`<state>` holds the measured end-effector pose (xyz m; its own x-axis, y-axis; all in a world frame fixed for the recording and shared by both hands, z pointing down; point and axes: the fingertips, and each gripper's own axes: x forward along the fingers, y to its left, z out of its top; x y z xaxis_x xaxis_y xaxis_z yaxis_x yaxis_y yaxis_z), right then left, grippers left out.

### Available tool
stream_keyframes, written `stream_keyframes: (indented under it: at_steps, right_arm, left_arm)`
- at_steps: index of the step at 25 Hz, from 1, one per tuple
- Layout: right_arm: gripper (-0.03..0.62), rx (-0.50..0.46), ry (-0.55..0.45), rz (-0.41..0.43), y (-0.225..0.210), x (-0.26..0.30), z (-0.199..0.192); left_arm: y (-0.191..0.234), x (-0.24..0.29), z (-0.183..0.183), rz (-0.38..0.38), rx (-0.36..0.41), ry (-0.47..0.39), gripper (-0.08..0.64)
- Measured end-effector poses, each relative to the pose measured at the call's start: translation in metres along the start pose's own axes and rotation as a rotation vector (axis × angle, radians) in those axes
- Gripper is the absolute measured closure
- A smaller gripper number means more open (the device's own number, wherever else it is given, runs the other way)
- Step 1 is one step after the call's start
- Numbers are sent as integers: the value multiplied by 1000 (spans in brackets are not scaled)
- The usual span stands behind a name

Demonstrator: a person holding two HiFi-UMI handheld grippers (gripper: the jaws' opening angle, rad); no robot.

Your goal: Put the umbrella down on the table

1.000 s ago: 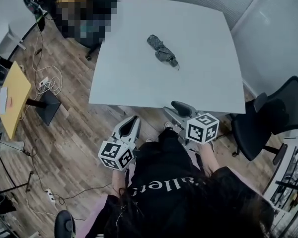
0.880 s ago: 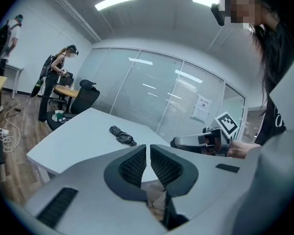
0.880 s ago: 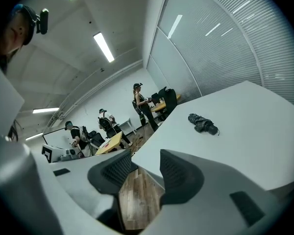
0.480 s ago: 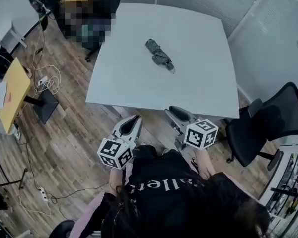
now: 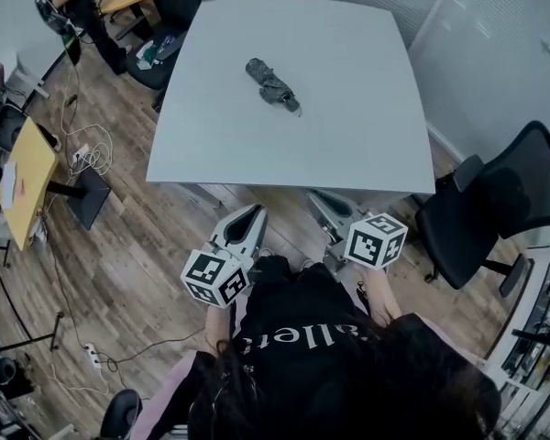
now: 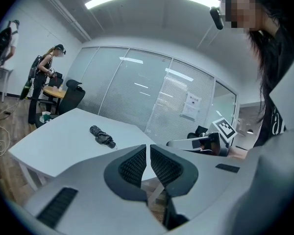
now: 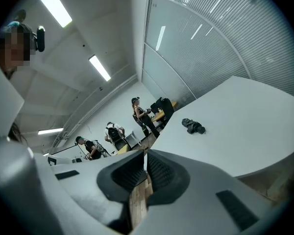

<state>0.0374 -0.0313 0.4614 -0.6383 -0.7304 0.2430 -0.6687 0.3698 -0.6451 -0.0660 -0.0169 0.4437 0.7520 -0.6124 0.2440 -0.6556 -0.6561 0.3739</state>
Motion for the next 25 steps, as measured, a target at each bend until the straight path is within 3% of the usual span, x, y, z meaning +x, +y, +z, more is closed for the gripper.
stream_keyframes:
  at_steps: [9, 25]
  right_arm:
    - [563, -43, 6, 28, -8, -41, -10]
    - [563, -119, 38, 75, -10, -63, -21]
  left_arm:
    - [-38, 8, -18, 12, -4, 1, 526]
    - [-67, 6, -32, 33, 15, -17, 526]
